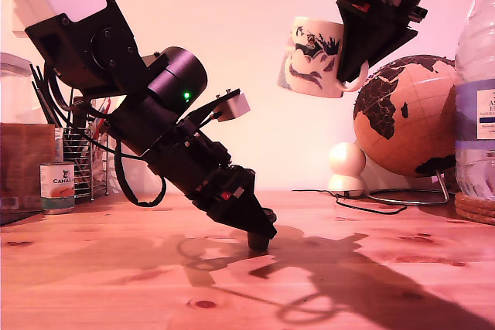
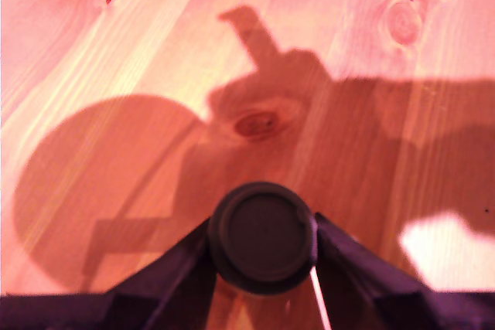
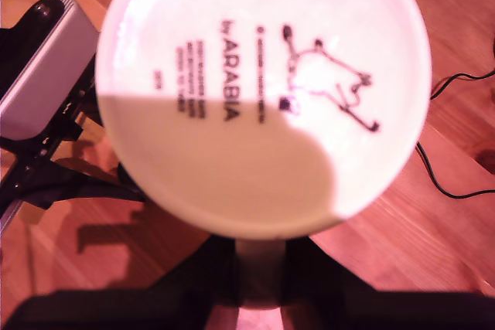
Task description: Lift the coffee cup and remove the coffee capsule that is hidden under it
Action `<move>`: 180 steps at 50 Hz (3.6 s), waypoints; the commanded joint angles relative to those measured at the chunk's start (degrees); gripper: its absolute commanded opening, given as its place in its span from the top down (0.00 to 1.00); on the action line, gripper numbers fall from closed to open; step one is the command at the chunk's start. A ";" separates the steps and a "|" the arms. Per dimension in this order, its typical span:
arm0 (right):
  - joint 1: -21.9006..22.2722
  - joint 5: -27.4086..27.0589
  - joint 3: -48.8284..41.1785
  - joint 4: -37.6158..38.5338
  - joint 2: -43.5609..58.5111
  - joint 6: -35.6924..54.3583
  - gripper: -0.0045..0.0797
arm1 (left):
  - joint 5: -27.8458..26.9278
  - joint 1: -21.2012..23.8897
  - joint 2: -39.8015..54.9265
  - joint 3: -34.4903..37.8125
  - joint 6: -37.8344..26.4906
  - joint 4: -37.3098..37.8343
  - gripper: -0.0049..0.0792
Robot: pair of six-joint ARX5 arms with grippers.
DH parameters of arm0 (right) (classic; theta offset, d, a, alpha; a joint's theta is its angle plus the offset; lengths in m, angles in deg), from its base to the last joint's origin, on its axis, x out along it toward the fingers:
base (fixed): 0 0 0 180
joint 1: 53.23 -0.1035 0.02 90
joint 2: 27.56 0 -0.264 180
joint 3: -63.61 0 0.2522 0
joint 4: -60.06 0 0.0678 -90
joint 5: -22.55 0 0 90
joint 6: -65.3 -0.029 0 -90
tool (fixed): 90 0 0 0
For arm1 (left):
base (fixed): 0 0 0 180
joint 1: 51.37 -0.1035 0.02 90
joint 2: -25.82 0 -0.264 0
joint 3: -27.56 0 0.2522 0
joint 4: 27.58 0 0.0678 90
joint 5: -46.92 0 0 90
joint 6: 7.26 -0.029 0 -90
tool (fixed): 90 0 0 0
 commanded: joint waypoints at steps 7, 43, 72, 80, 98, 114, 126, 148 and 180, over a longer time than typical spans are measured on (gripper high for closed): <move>0.44 0.42 1.33 1.46 -0.44 0.02 0.96 | -0.59 -0.39 -0.85 -1.01 -0.17 1.70 0.86; 0.42 0.83 1.33 1.60 -0.42 0.02 0.96 | -5.35 -10.91 -4.70 -0.98 3.23 8.13 0.87; -1.84 2.29 1.33 2.36 3.76 -0.02 0.96 | -5.70 -21.16 -4.70 -0.98 0.85 14.84 0.87; -1.95 2.29 1.33 2.49 3.76 0.00 0.96 | -5.49 -23.50 -4.70 -0.98 0.20 16.11 0.87; -2.32 2.25 1.33 2.56 3.76 0.02 0.96 | -5.70 -24.00 -4.68 -0.98 0.17 17.90 0.87; -2.69 2.14 1.33 2.58 3.76 0.02 0.96 | -5.44 -24.04 -4.59 -0.98 0.15 18.73 0.49; -2.69 1.77 1.33 2.60 3.76 0.02 0.96 | -5.44 -23.85 -4.59 -0.98 -1.55 19.04 0.38; -2.69 1.68 1.33 2.73 3.78 0.04 0.96 | -9.18 -24.11 -9.31 -1.11 0.24 19.37 0.34; -7.54 -1.38 1.79 2.58 11.47 0.02 0.96 | -8.39 -27.82 -17.59 -1.14 4.76 20.15 0.97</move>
